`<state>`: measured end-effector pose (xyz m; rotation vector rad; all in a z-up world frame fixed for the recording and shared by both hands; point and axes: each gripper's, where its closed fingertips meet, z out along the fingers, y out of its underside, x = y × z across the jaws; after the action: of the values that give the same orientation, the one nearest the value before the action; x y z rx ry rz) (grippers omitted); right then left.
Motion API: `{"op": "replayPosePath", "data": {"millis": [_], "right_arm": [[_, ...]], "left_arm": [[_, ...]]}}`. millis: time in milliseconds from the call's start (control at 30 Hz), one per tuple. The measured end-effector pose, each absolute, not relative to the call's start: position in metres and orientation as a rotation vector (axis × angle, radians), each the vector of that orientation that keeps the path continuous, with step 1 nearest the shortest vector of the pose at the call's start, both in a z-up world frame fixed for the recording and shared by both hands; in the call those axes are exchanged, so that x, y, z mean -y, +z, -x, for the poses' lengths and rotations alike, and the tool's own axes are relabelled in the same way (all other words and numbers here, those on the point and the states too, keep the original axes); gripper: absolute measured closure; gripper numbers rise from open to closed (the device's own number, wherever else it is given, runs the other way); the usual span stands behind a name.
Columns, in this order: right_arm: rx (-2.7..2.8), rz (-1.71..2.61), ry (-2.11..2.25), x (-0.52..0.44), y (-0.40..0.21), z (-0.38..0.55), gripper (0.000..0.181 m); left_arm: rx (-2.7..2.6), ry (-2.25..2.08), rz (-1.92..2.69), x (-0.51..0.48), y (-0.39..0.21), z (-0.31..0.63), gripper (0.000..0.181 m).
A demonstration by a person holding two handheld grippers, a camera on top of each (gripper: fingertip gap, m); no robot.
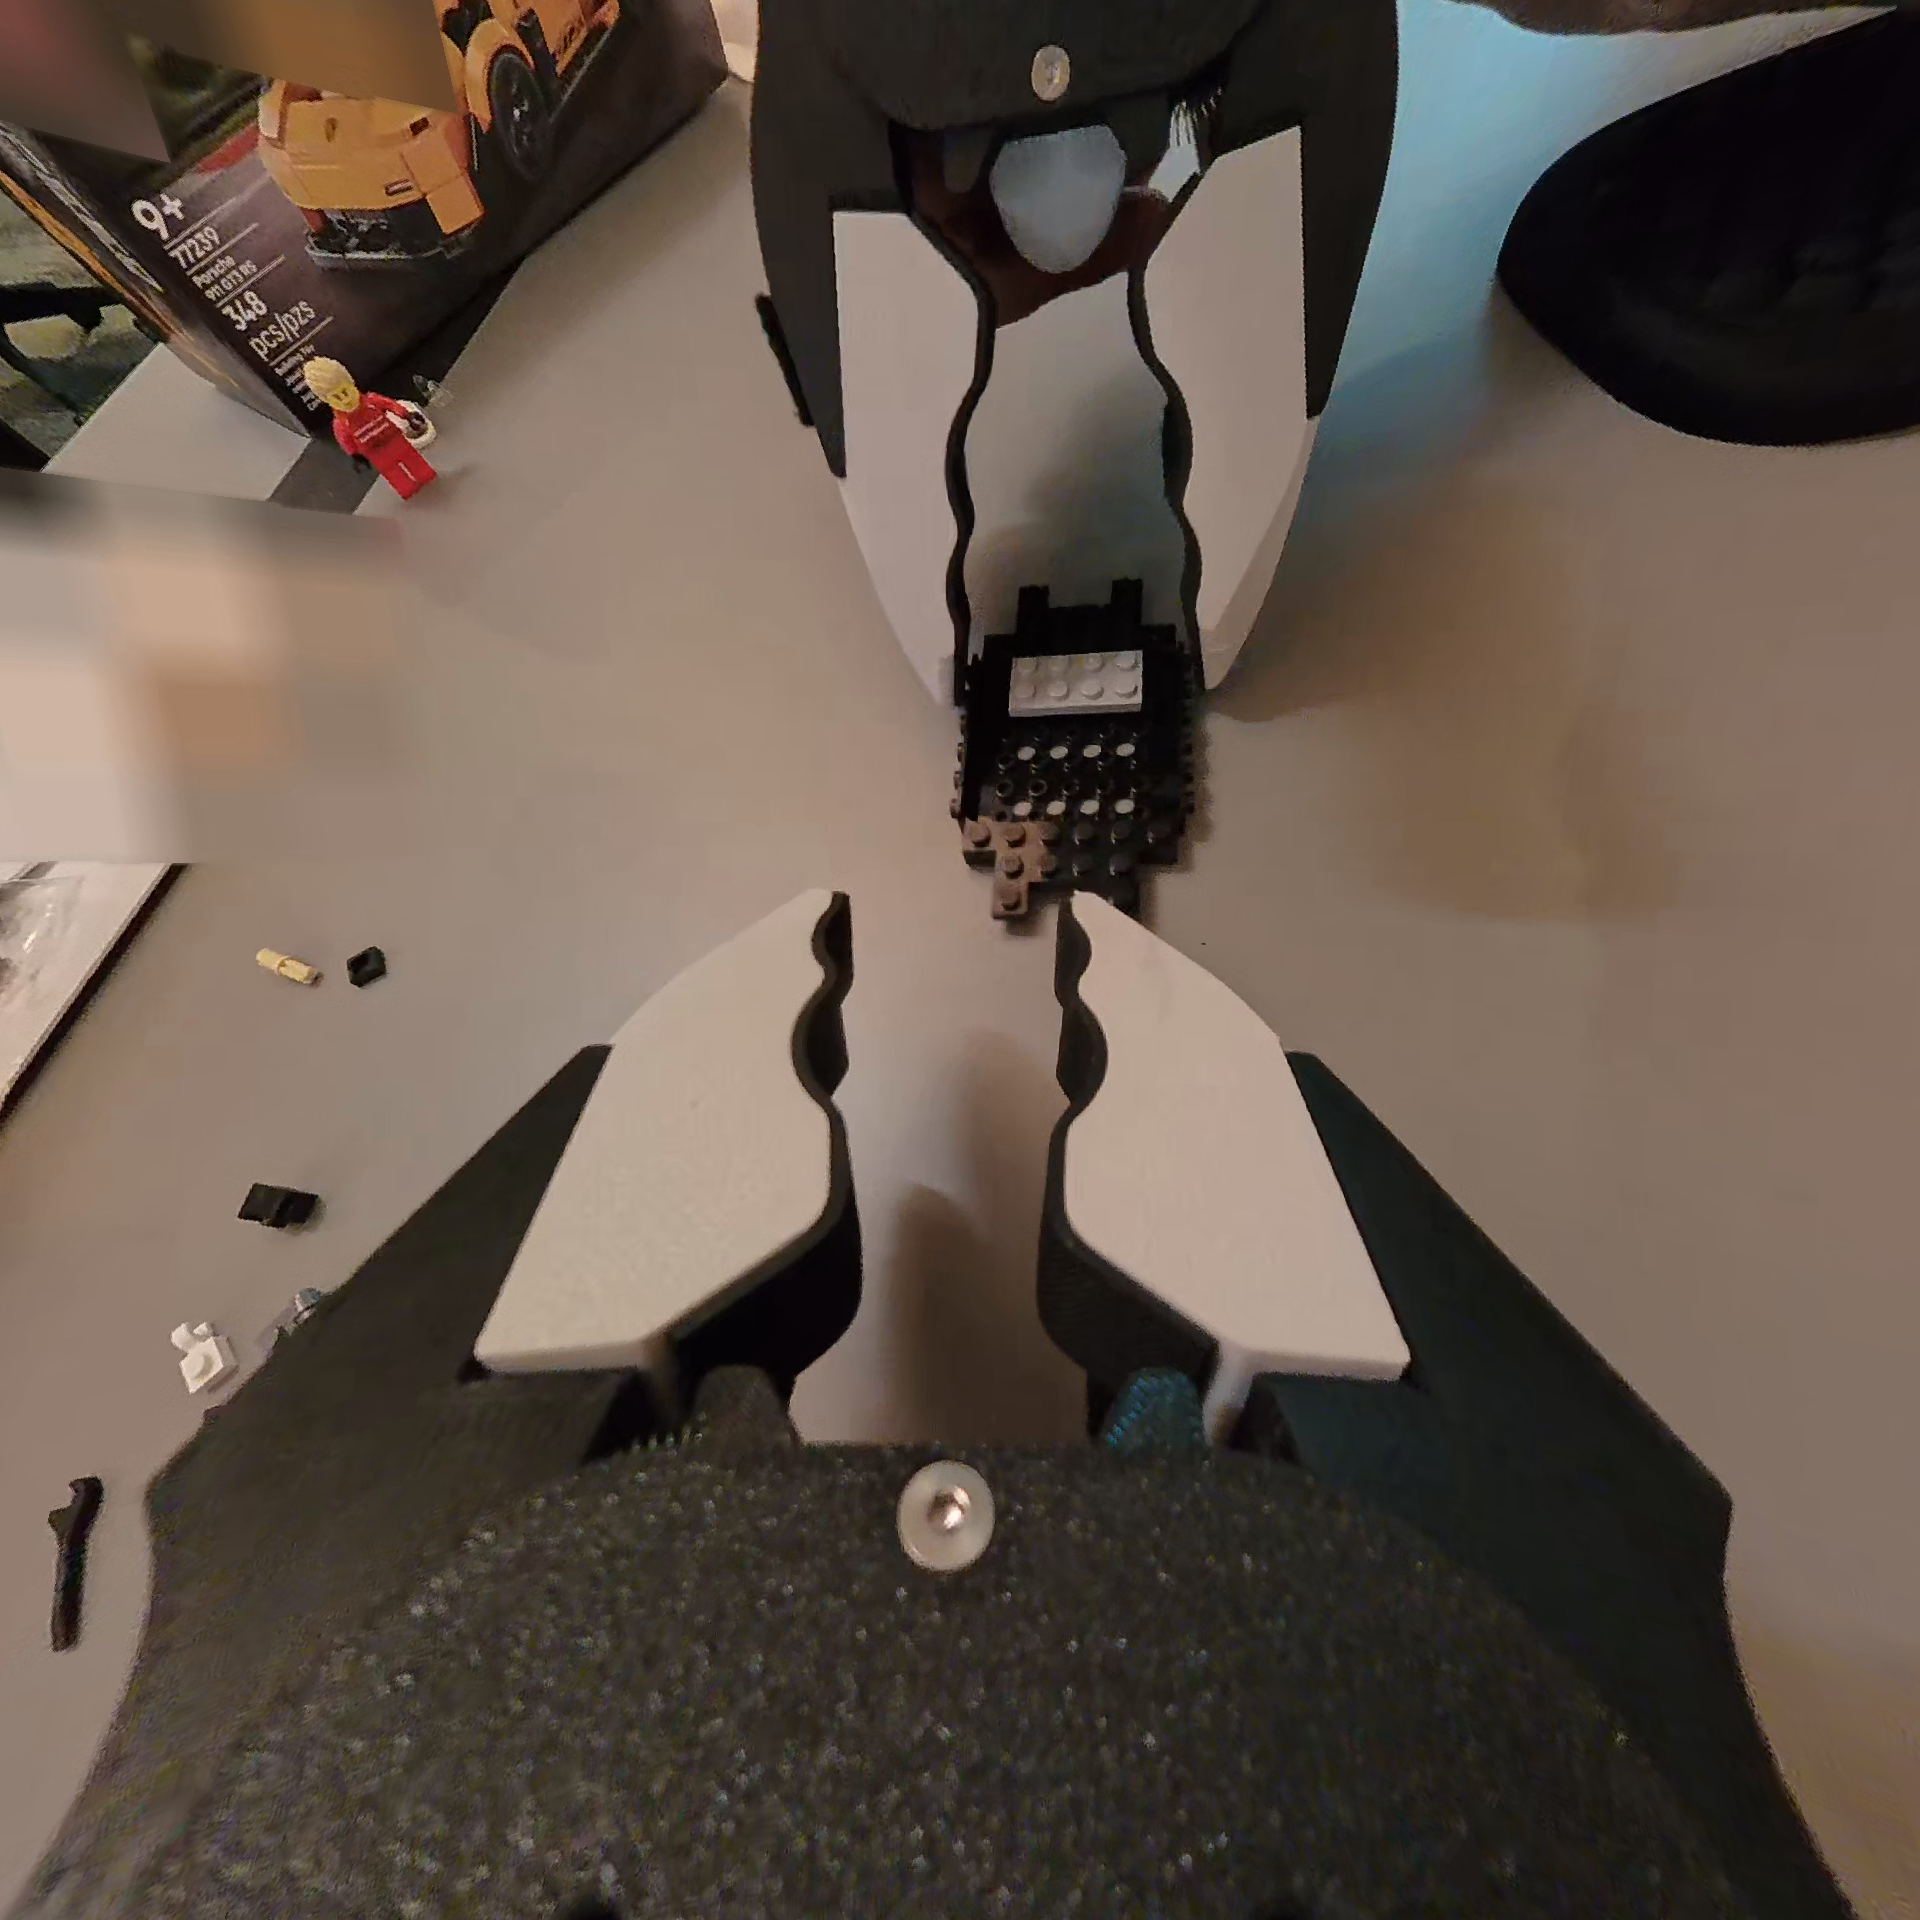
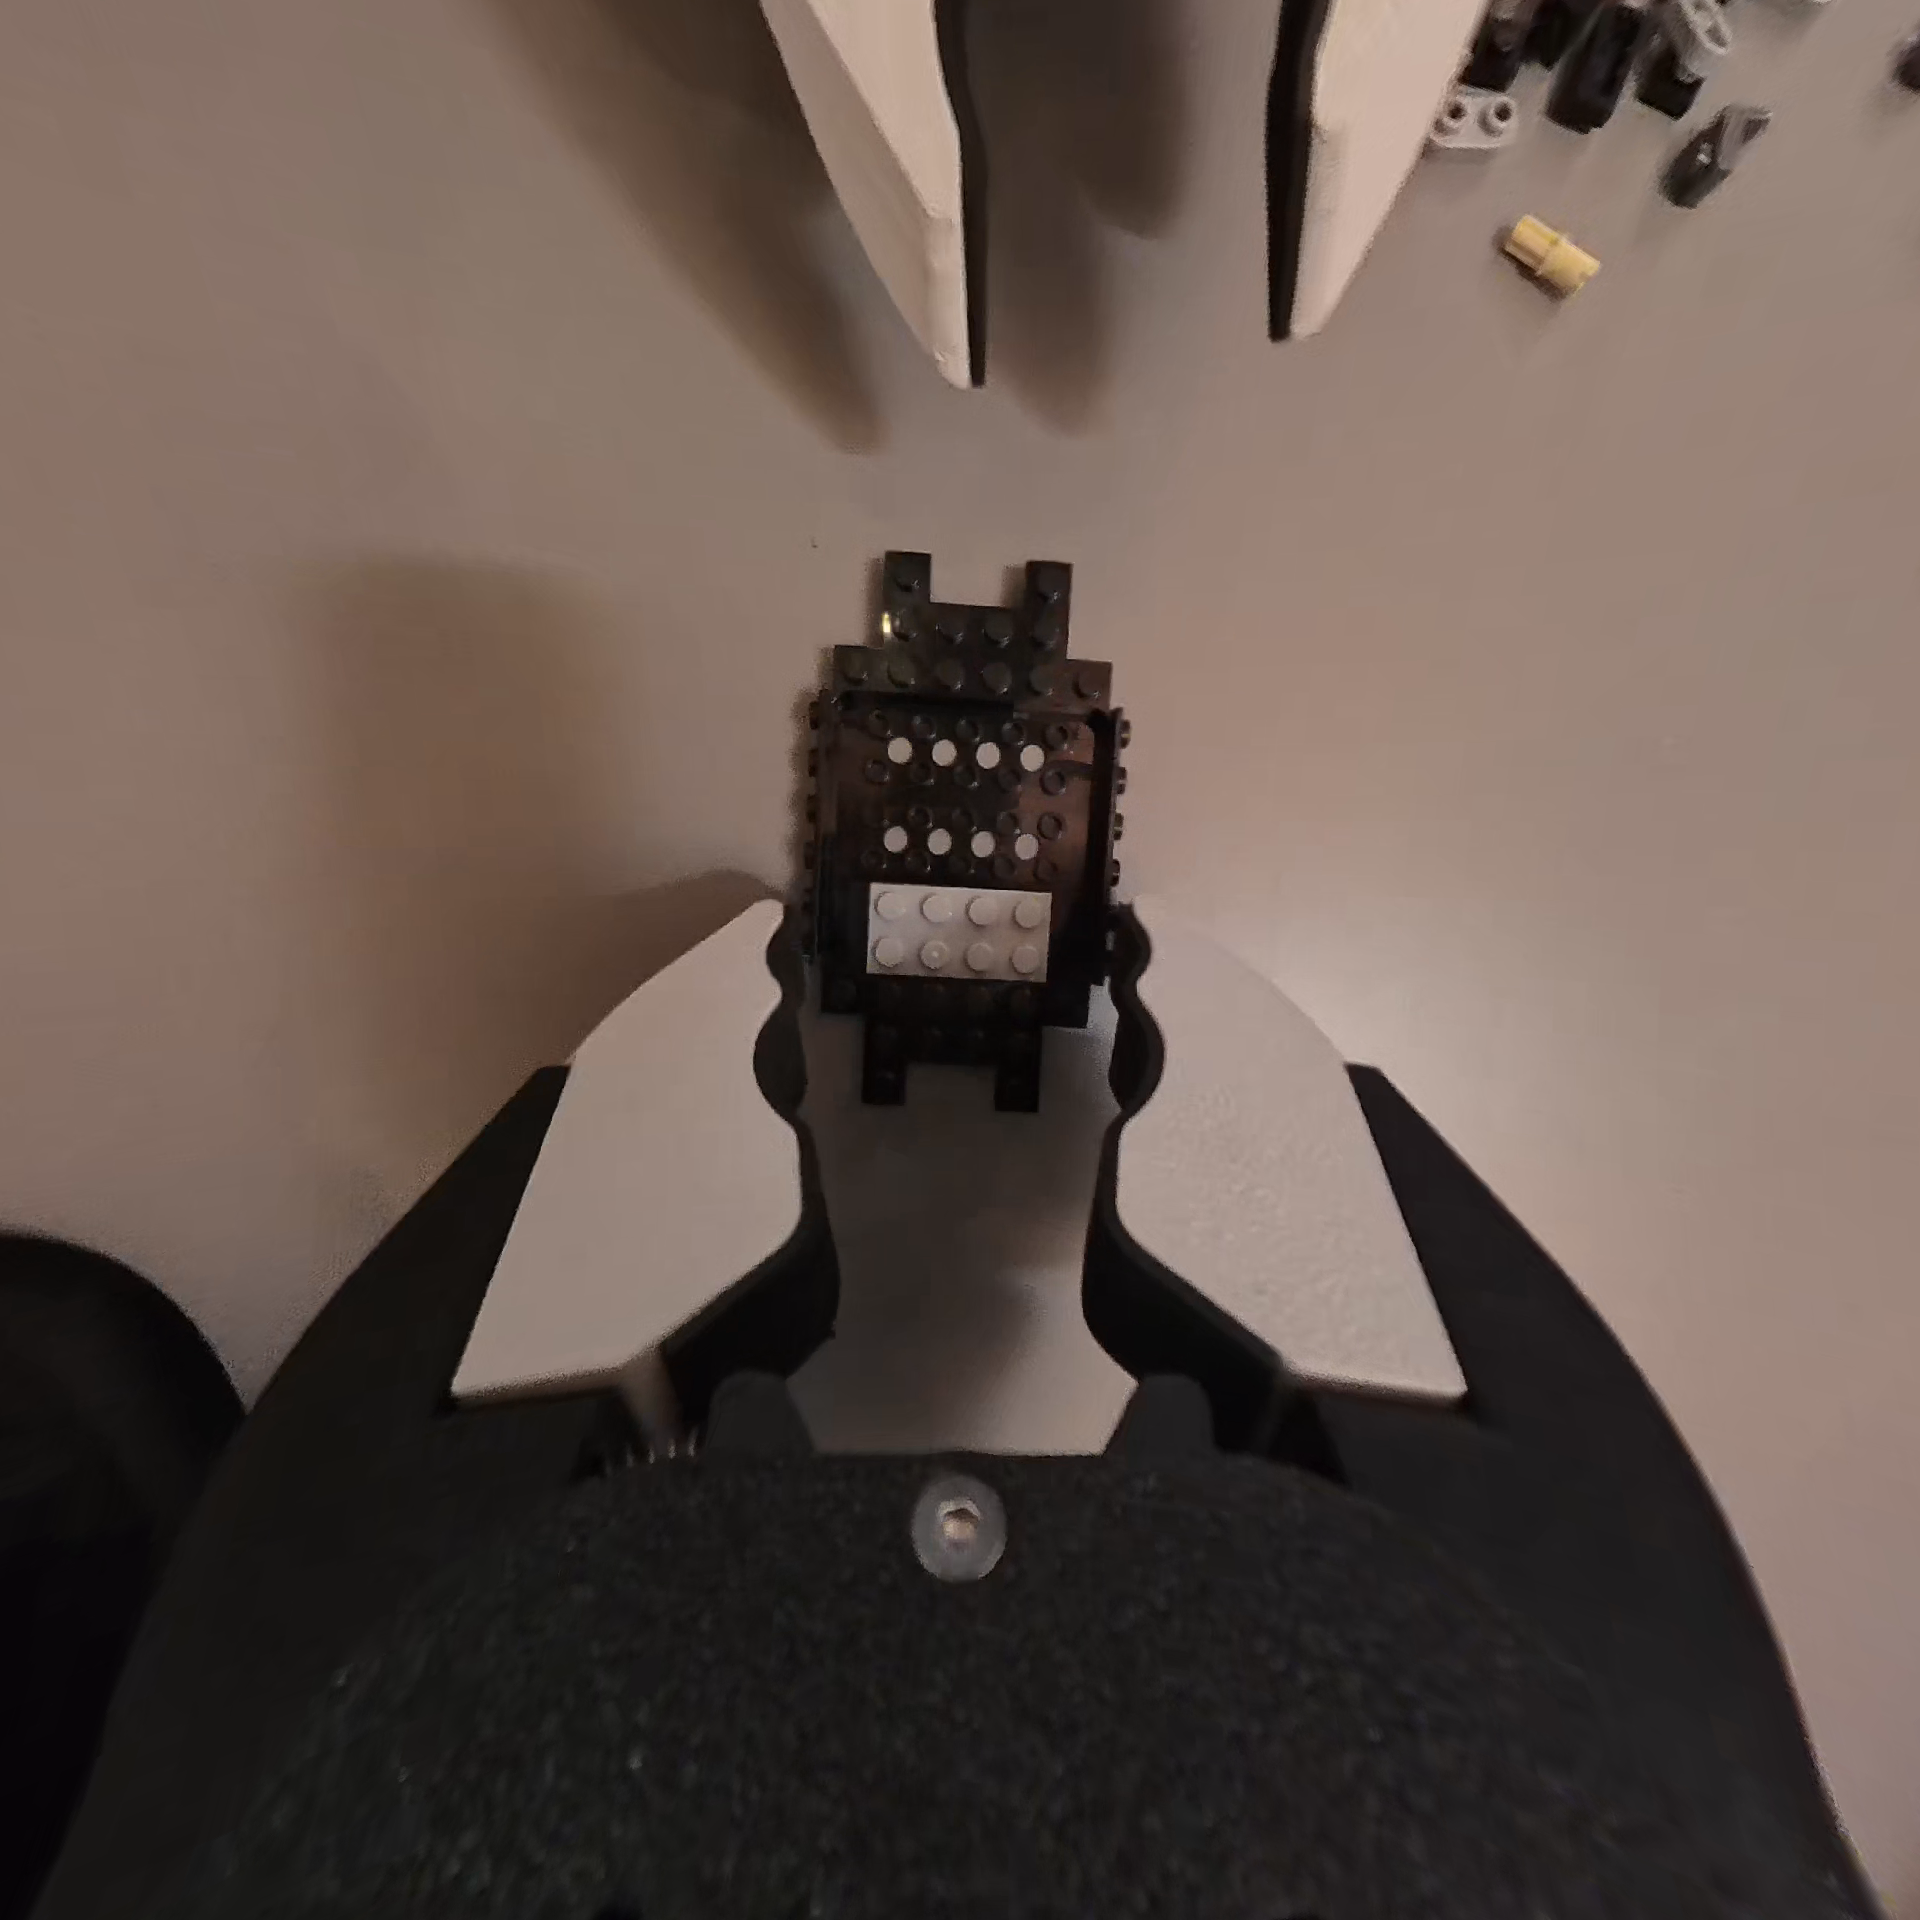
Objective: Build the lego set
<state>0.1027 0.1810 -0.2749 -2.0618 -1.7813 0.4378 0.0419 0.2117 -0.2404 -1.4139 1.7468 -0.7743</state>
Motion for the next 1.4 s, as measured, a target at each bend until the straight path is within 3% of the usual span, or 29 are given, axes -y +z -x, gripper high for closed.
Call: {"op": "replayPosePath", "data": {"millis": [333, 467, 667, 800, 1167, 1400], "right_arm": [[2.163, 1.856, 0.375, -0.188, -0.273, -0.091, 0.124], [1.817, 1.838, 0.49, -0.197, -0.242, -0.077, 0.125], [0.91, 1.653, 0.357, -0.265, -0.147, -0.113, 0.145], [0.463, 1.517, 0.105, -0.301, -0.093, -0.176, 0.181], [0.13, 1.4, -0.159, -0.415, 0.0, -0.242, 0.181], [0.114, 1.442, -0.205, -0.479, 0.004, -0.253, 0.181]], "left_arm": [[-1.571, -0.795, 1.412, -0.231, -0.221, -0.042, 0.147], [-1.478, -0.845, 1.404, -0.238, -0.207, -0.041, 0.159], [-1.212, -0.838, 1.328, -0.259, -0.171, -0.033, 0.181], [-1.022, -0.775, 1.327, -0.281, -0.151, -0.019, 0.181], [-0.713, -0.794, 1.519, -0.325, -0.151, 0.012, 0.181], [-0.695, -0.77, 1.584, -0.336, -0.163, 0.021, 0.181]]}}
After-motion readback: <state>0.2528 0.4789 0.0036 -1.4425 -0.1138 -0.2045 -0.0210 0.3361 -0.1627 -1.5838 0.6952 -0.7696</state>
